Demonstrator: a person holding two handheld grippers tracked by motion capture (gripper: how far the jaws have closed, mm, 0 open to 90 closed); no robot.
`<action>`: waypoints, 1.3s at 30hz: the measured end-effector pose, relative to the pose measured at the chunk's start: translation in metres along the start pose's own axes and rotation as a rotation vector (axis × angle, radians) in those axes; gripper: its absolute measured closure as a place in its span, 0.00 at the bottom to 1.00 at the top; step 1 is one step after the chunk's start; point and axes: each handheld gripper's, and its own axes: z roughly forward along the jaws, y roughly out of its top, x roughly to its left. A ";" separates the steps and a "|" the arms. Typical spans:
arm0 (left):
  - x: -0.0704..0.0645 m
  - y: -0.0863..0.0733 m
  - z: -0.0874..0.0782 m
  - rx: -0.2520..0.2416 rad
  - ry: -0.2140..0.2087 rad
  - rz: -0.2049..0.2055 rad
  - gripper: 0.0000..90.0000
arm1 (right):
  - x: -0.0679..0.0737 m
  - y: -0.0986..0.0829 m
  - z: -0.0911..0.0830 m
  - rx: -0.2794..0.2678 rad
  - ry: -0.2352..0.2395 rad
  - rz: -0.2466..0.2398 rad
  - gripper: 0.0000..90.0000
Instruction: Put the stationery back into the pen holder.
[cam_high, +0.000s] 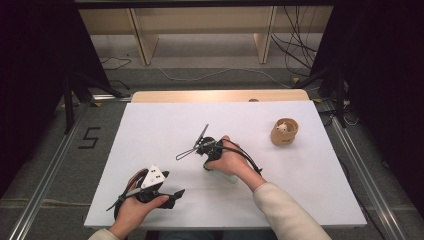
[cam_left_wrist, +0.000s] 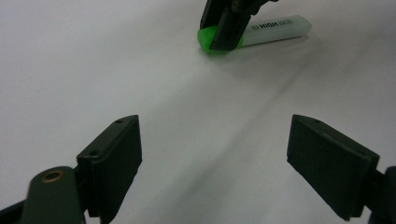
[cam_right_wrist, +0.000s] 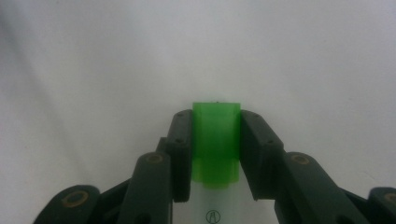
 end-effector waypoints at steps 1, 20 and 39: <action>0.000 0.000 0.000 0.000 0.000 0.001 0.20 | -0.001 -0.001 -0.002 -0.009 -0.004 -0.001 0.74; 0.000 0.000 0.000 -0.001 0.005 -0.001 0.20 | -0.021 -0.063 -0.067 -0.374 -0.044 0.139 0.74; 0.003 0.000 -0.002 -0.005 0.005 -0.001 0.20 | -0.036 -0.134 -0.085 -0.721 -0.079 0.335 0.74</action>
